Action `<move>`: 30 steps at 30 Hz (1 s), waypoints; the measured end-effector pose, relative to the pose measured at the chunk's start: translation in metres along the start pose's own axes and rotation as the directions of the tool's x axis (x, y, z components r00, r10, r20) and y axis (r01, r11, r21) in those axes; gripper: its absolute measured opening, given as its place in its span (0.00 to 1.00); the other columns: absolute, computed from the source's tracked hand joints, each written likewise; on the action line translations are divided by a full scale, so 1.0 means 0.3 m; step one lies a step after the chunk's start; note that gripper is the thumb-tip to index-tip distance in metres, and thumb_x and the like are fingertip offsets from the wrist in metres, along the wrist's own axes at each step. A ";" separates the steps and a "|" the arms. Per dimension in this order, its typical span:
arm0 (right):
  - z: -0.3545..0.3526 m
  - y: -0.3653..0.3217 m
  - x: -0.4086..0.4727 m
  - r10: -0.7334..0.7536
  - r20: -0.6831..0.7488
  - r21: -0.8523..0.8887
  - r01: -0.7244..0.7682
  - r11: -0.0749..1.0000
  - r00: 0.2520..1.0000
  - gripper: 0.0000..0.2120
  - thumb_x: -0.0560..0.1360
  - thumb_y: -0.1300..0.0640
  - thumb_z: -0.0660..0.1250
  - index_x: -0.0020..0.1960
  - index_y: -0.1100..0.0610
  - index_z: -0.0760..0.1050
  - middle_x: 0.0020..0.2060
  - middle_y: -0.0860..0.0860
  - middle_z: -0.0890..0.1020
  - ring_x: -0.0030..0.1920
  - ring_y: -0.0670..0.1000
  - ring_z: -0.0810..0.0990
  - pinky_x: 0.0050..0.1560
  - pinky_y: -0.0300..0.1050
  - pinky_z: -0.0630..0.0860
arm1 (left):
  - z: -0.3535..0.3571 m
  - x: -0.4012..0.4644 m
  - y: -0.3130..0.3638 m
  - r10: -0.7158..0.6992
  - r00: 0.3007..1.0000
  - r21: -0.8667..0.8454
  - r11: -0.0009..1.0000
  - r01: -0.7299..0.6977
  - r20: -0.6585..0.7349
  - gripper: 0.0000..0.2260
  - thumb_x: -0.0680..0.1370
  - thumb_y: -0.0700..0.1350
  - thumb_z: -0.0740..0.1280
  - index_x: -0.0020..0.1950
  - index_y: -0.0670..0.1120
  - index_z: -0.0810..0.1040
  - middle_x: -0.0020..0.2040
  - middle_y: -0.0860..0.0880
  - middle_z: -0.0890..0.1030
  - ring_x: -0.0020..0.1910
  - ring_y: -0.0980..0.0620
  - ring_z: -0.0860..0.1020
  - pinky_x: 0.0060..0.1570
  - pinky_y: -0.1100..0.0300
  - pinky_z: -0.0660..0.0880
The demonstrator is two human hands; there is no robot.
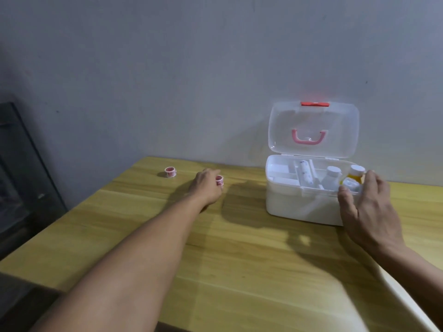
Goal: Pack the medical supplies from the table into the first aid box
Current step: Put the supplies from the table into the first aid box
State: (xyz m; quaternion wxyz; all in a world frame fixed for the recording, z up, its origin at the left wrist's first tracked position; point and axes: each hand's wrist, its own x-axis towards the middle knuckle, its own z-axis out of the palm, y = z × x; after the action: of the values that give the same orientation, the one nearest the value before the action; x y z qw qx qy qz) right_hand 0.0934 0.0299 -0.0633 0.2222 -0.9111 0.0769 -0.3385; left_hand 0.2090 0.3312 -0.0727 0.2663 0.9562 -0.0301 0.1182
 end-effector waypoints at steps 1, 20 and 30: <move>0.005 0.001 0.000 0.000 -0.009 -0.012 0.000 1.000 1.000 0.35 0.73 0.39 0.49 0.69 0.64 0.60 0.65 0.65 0.66 0.59 0.67 0.72 0.53 0.58 0.72 | 0.009 0.010 -0.007 0.020 1.000 0.005 1.000 -0.020 0.004 0.12 0.74 0.42 0.67 0.57 0.42 0.78 0.61 0.41 0.77 0.62 0.41 0.75 0.59 0.50 0.73; 0.032 0.008 -0.005 0.005 -0.084 0.019 -0.003 1.000 0.996 0.36 0.74 0.40 0.50 0.73 0.63 0.58 0.68 0.63 0.64 0.63 0.63 0.70 0.57 0.57 0.72 | -0.103 0.153 -0.264 -0.236 0.964 -0.021 0.972 0.236 -0.125 0.10 0.70 0.43 0.75 0.50 0.43 0.83 0.55 0.41 0.83 0.56 0.42 0.79 0.54 0.56 0.73; 0.027 0.016 -0.004 0.014 -0.053 0.023 -0.013 1.000 0.998 0.37 0.73 0.37 0.48 0.73 0.60 0.59 0.68 0.59 0.64 0.62 0.63 0.73 0.53 0.54 0.75 | -0.157 0.101 0.137 0.140 0.989 -0.207 0.967 -0.146 -0.041 0.06 0.70 0.46 0.75 0.45 0.46 0.84 0.41 0.48 0.80 0.42 0.51 0.76 0.44 0.61 0.67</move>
State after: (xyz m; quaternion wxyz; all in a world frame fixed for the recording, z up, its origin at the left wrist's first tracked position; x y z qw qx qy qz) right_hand 0.0978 0.0287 -0.0718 0.2328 -0.8986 0.0851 -0.3621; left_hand 0.2236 0.3206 -0.0056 0.3565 0.9166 -0.1077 0.1455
